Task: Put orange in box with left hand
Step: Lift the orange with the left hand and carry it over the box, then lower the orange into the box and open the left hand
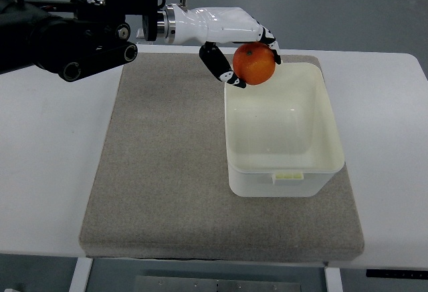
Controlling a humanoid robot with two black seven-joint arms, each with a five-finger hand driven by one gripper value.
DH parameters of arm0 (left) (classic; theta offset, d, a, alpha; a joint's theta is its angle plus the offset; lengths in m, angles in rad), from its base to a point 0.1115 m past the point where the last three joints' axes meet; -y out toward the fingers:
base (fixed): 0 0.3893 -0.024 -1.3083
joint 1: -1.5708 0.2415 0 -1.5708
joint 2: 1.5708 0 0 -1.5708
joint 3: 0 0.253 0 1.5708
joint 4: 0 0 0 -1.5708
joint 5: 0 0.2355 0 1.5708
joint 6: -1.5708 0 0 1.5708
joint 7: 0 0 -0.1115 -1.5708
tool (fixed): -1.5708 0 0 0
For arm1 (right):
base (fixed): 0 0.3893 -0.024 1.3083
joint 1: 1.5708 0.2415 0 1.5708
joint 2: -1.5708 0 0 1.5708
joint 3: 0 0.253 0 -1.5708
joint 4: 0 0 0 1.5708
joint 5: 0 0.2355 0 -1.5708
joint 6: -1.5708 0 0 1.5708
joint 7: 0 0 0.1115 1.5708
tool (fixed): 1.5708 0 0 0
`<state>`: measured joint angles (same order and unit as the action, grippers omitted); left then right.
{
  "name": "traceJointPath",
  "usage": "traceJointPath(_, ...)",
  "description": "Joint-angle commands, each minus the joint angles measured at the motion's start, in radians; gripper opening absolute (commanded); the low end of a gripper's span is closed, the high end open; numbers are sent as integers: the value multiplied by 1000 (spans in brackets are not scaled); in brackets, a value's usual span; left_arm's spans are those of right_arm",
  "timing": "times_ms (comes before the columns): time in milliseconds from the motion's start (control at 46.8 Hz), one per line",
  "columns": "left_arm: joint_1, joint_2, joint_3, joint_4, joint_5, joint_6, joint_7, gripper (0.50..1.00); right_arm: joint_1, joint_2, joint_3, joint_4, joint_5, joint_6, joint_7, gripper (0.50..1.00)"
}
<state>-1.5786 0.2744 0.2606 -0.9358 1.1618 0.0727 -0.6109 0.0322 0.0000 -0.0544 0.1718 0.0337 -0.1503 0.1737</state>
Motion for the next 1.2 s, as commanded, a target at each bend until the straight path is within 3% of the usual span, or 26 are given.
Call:
traceJointPath(0,6,-30,0,0,19,4,0,500,2,0,1,0,0,0,0,926)
traceJointPath(299,12,-124,2,11,41,7,0,500,2,0,-1,0,0,0,0,926)
traceJointPath(534,54,-130,9,14,162,7,0,500,0,0,-1,0,0,0,1,926)
traceJointPath(1111,92,-130,3,23,171,6,0,500,0,0,-1,0,0,0,0,926)
traceJointPath(1176,92,-130,2,22,170,-1,0,582,0,0,1,0,0,0,1,926)
